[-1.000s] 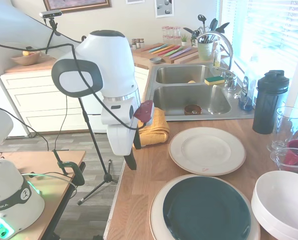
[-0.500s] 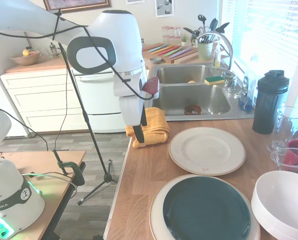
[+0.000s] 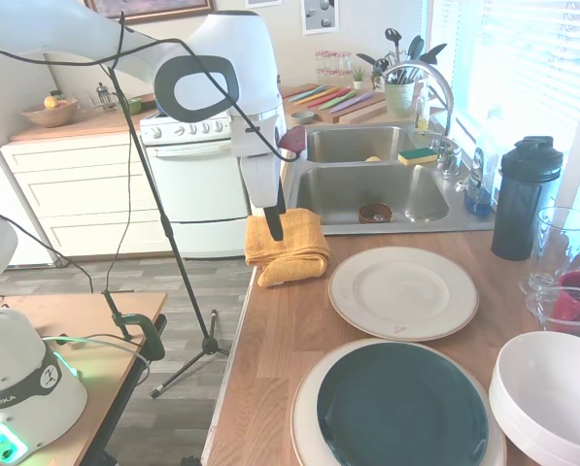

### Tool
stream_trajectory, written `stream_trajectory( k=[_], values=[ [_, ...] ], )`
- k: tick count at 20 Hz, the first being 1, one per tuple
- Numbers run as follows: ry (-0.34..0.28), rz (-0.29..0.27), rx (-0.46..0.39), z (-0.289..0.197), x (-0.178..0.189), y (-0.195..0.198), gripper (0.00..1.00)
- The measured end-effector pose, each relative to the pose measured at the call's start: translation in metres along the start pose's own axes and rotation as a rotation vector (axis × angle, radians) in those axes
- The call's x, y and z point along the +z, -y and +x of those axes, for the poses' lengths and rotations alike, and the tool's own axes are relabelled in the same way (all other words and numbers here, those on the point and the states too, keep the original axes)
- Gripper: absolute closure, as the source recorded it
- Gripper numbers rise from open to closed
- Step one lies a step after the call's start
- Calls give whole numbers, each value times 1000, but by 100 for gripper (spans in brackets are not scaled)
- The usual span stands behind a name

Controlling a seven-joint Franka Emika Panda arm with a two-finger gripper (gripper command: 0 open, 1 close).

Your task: Wipe the white plate in clockwise motion

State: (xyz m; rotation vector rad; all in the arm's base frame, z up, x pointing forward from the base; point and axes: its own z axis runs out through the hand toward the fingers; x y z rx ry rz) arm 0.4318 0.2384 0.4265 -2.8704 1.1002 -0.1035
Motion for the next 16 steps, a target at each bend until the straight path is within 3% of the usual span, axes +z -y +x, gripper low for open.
stream_trajectory(
  k=[10, 16],
  values=[
    [-37, -26, -73, -52, 14, 25, 0],
    [-83, -60, -120, -72, 42, 34, 0]
  ],
)
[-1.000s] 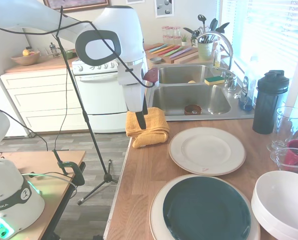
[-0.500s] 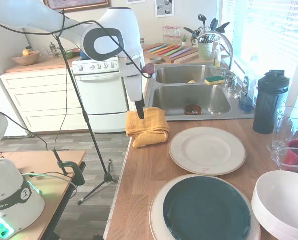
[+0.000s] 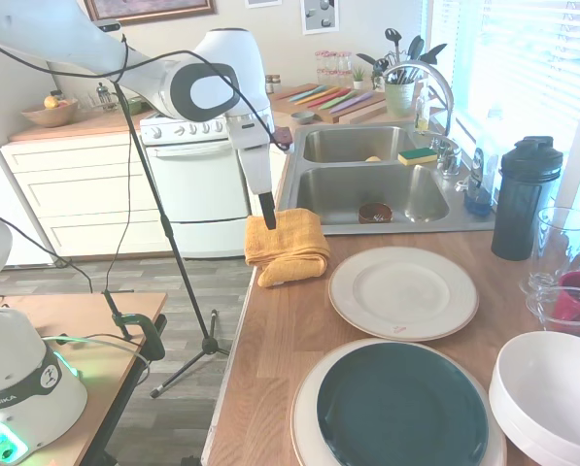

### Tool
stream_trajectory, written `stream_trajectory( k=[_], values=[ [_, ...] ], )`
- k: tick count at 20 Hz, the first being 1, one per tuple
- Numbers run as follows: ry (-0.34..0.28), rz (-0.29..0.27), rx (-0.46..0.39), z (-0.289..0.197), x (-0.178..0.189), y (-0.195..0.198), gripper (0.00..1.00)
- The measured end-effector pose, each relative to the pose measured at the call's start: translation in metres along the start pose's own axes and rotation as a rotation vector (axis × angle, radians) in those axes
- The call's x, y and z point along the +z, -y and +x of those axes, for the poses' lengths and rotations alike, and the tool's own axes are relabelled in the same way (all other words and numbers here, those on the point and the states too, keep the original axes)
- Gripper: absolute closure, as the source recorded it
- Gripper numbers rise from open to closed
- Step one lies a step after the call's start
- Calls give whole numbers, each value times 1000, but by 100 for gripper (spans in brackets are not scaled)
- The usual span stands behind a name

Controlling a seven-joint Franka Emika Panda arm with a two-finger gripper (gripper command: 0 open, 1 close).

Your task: Wipe the white plate in clockwise motion

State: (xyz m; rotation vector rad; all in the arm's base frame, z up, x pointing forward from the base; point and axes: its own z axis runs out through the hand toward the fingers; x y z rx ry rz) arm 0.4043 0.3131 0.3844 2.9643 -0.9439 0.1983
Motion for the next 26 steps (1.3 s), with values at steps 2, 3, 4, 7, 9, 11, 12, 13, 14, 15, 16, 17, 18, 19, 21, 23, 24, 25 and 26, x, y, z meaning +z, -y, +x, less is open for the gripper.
stream_trajectory(
  k=[2, 3, 4, 7, 9, 11, 12, 13, 14, 15, 16, 17, 18, 19, 21, 23, 24, 25, 26],
  values=[
    [-29, -13, -21, -5, 13, 3, 0],
    [-53, -19, -33, -7, 19, 3, 0],
    [-79, -24, -47, -9, 26, 3, 0],
    [-155, -34, -86, -13, 48, -1, 0],
    [-189, -34, -102, -14, 61, -3, 0],
    [-216, -22, -111, -15, 69, -2, 0],
    [-225, -15, -114, -15, 69, -1, 0],
    [-234, -10, -114, -15, 69, -1, 100],
    [-239, -2, -113, -15, 70, -1, 100],
    [-244, 7, -108, -15, 70, -1, 100],
    [-249, 14, -99, -15, 70, -2, 100],
    [-253, 22, -85, -15, 71, -2, 100],
    [-253, 28, -73, -15, 71, -2, 100],
    [-251, 32, -65, -14, 71, -2, 100],
    [-246, 37, -53, -13, 71, -2, 100],
    [-235, 45, -40, -12, 72, -2, 100],
    [-228, 47, -32, -12, 72, -2, 100],
    [-221, 47, -22, -11, 72, -3, 100],
    [-212, 46, -11, -10, 72, -3, 100]
  ],
)
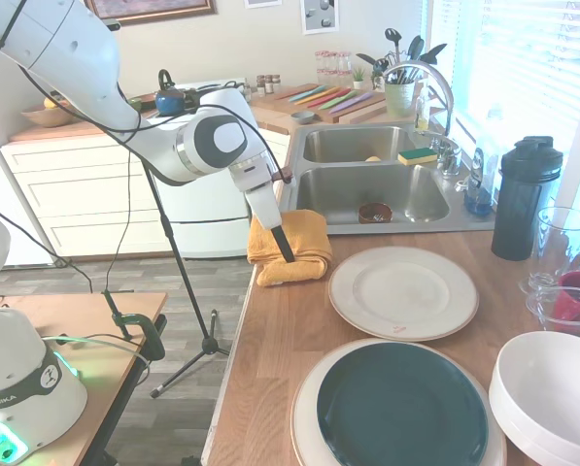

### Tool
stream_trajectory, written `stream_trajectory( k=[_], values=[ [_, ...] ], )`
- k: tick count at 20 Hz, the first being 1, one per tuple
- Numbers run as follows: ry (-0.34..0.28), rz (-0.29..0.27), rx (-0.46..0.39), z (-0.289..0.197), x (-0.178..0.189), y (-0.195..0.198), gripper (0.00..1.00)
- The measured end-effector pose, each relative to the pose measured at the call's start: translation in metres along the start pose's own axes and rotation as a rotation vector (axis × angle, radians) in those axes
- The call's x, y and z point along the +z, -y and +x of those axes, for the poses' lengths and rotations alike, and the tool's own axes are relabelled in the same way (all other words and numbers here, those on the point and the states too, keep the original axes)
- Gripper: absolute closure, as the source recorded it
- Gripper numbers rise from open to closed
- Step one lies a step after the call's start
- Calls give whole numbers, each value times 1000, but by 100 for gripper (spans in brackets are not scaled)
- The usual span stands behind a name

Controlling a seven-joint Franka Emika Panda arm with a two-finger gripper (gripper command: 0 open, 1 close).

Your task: Wipe the white plate in clockwise motion

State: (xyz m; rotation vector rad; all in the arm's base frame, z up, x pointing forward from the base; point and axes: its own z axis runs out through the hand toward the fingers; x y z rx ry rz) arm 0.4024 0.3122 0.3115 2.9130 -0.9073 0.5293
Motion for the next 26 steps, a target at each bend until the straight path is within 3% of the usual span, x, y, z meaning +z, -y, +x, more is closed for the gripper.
stream_trajectory(
  k=[8, 15, 26],
  values=[
    [46, -9, 40, 11, 3, -3, 100],
    [91, 25, 54, 16, -5, 0, 100],
    [126, 94, 135, 70, -59, 28, 100]
  ],
)
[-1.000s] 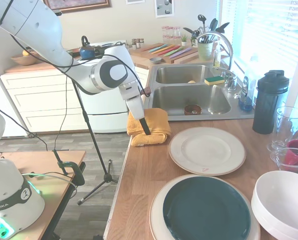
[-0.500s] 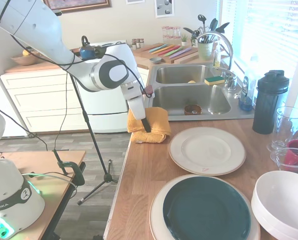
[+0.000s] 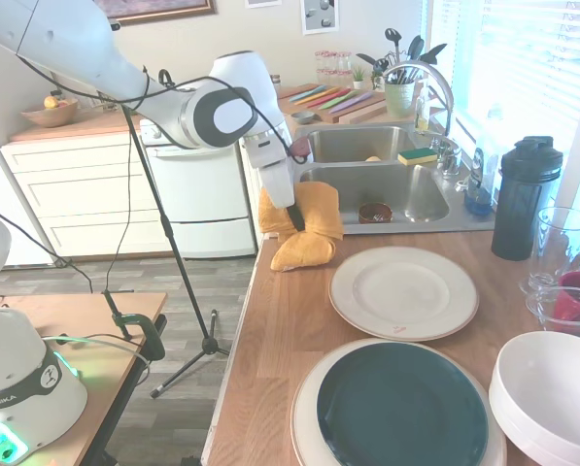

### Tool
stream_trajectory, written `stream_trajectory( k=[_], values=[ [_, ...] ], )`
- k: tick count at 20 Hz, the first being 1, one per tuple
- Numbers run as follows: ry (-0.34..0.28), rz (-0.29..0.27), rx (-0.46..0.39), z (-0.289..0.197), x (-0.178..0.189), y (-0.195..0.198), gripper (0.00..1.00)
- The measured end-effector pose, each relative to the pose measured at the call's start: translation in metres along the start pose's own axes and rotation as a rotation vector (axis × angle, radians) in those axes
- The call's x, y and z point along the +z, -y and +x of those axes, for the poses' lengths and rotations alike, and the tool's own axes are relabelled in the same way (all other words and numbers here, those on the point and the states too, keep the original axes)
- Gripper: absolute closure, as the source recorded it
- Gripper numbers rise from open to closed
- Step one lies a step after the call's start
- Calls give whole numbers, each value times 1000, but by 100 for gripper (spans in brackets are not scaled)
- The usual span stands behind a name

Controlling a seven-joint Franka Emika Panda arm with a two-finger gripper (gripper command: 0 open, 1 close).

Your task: Wipe the white plate in clockwise motion

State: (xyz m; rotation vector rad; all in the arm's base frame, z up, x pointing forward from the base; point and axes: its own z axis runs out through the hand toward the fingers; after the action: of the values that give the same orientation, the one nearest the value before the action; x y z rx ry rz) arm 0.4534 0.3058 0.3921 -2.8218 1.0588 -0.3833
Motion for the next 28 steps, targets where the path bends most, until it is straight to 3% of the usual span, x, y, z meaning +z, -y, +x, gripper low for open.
stream_trajectory(
  k=[6, 12, 20, 28],
  values=[
    [-11, 41, 72, 55, -46, 28, 100],
    [-30, 60, 145, 116, -61, 45, 100],
    [-55, 32, 206, 187, -47, 30, 100],
    [-38, -23, 214, 193, -8, 7, 100]
  ],
)
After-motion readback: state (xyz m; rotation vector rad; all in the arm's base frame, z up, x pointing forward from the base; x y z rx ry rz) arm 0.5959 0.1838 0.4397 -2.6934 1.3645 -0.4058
